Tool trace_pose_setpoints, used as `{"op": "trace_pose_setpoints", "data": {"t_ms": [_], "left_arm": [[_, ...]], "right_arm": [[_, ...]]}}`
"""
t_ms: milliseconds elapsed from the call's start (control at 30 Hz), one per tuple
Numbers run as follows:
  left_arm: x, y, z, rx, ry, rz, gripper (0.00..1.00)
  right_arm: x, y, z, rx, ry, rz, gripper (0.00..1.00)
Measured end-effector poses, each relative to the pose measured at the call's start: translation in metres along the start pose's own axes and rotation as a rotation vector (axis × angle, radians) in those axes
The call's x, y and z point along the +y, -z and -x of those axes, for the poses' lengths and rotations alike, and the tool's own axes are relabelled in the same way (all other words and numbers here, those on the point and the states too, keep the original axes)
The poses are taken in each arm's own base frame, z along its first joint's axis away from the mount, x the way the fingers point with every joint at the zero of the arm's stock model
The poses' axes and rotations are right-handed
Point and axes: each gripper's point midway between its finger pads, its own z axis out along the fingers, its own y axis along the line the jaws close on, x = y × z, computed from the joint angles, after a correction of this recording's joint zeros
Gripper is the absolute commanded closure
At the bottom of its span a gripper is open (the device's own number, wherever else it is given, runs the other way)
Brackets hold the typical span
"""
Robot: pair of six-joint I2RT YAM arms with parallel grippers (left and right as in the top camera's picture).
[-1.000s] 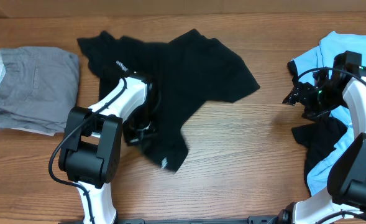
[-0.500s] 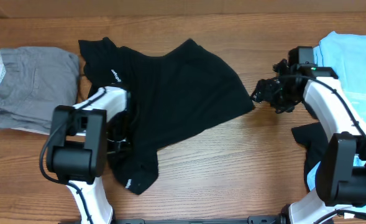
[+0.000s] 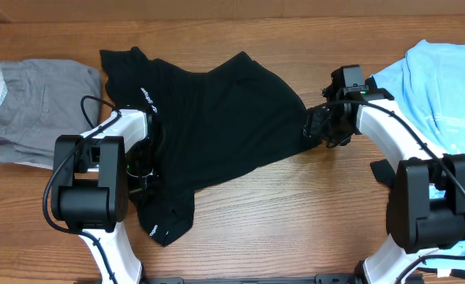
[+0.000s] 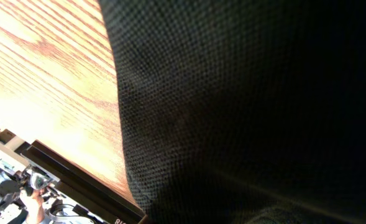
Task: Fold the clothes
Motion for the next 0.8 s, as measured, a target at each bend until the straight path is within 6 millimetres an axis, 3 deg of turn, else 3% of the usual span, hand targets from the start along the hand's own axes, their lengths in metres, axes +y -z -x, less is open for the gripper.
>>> {"op": "trace_pose_setpoints", "data": {"t_ms": [267, 500, 667, 800], "left_arm": [[-0.001, 0.000, -0.001, 0.001, -0.002, -0.002, 0.96], [-0.001, 0.000, -0.001, 0.003, -0.002, -0.005, 0.96], [-0.001, 0.000, -0.001, 0.003, -0.004, -0.005, 0.96], [-0.002, 0.000, -0.001, 0.002, -0.005, -0.006, 0.96]], "right_arm": [[-0.012, -0.028, -0.003, 0.040, -0.061, -0.045, 0.43], [-0.011, -0.027, 0.000, 0.033, -0.065, -0.040, 0.41], [-0.019, -0.021, -0.012, 0.091, -0.095, -0.096, 0.39], [-0.020, -0.009, -0.004, 0.075, -0.107, -0.127, 0.39]]}}
